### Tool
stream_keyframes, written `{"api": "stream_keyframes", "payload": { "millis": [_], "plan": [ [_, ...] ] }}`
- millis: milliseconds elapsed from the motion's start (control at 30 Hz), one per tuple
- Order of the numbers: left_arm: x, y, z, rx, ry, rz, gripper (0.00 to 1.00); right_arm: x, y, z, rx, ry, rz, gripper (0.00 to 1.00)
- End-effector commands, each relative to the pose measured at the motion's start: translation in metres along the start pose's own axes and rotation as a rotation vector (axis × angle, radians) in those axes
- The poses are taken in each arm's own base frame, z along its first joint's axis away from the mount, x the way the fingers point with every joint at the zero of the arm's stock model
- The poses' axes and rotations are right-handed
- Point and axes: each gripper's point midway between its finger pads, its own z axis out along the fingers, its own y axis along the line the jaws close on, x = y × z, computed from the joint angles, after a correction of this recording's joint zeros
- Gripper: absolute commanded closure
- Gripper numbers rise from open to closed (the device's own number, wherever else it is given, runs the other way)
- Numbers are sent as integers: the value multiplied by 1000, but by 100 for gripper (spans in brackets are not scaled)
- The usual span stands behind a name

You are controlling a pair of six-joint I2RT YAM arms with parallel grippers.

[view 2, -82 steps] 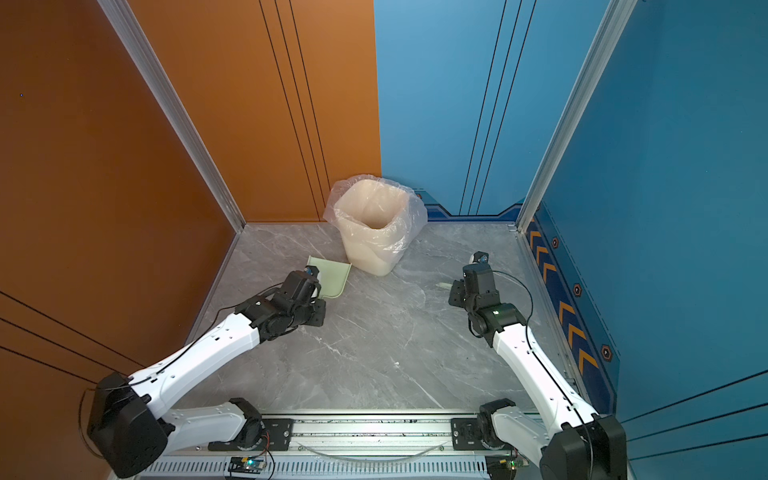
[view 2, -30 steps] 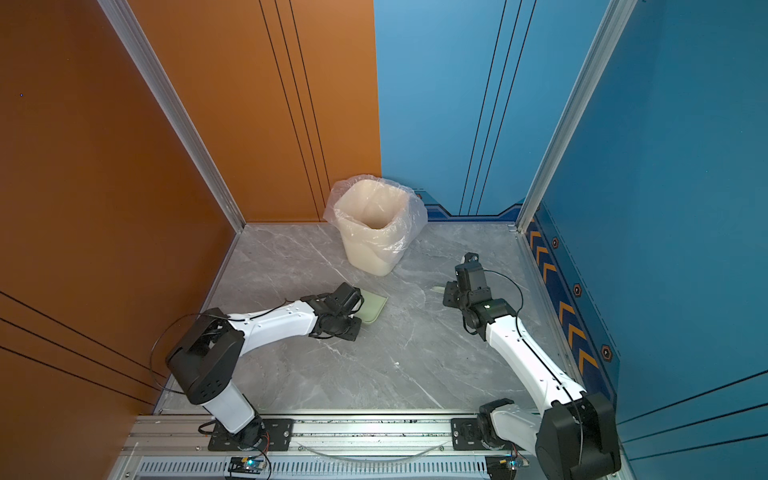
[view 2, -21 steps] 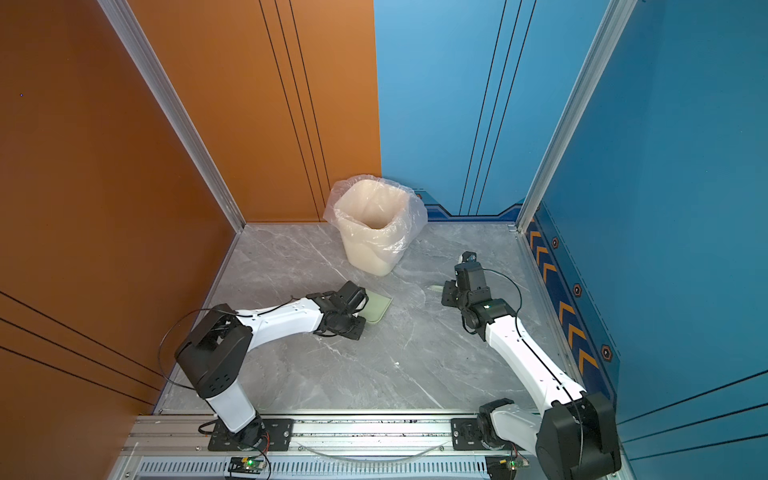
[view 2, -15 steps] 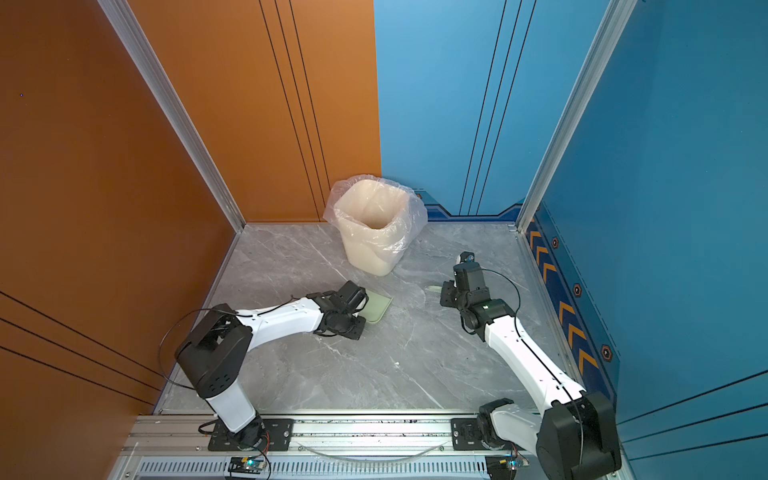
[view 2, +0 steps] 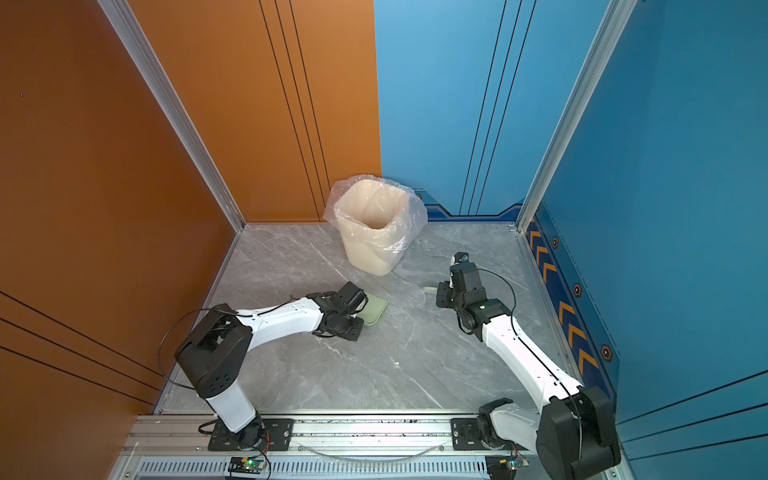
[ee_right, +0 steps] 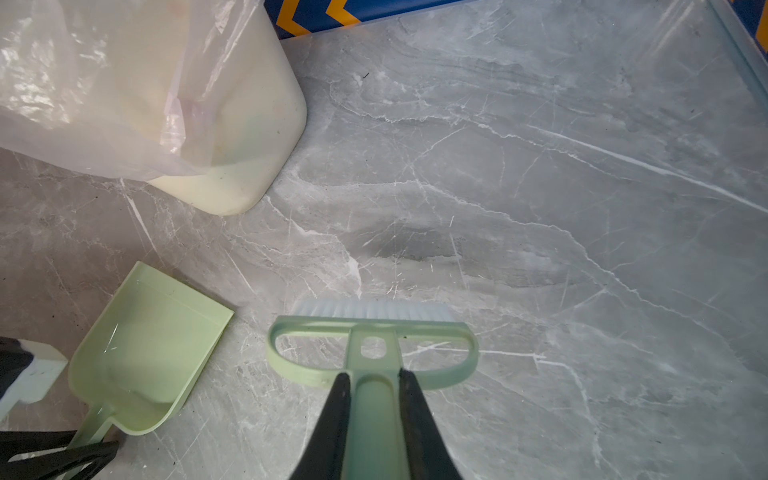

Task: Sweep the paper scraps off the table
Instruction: 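Set the dustpan flat and open the left gripper while the right brush moves toward it, then lay the green brush onto the dustpan with the right gripper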

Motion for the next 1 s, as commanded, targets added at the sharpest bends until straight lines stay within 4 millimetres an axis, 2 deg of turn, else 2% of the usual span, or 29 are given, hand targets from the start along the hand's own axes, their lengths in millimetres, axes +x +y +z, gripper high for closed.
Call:
{"api": "stream_keyframes", "payload": {
  "millis": [0,133,200,467,633,800,967],
  "plan": [
    [1,9,-8,-36,-5,11,86,5,11,4,-43,8,-41,100],
    [0,13,-10,-45,-9,2,85,5,20,5,-68,14,-67,100],
    [11,19,-5,-56,18,-1,85,5,24,6,-78,16,-74,100],
    [17,31,-5,-84,34,-10,84,9,39,10,-128,35,-115,100],
    [20,35,-6,-92,38,-14,73,14,53,12,-166,44,-165,100],
    [19,33,-10,-77,28,-4,53,16,64,13,-196,42,-210,100],
    [19,33,-17,-73,19,-5,46,16,81,12,-242,18,-270,100]
  ]
}}
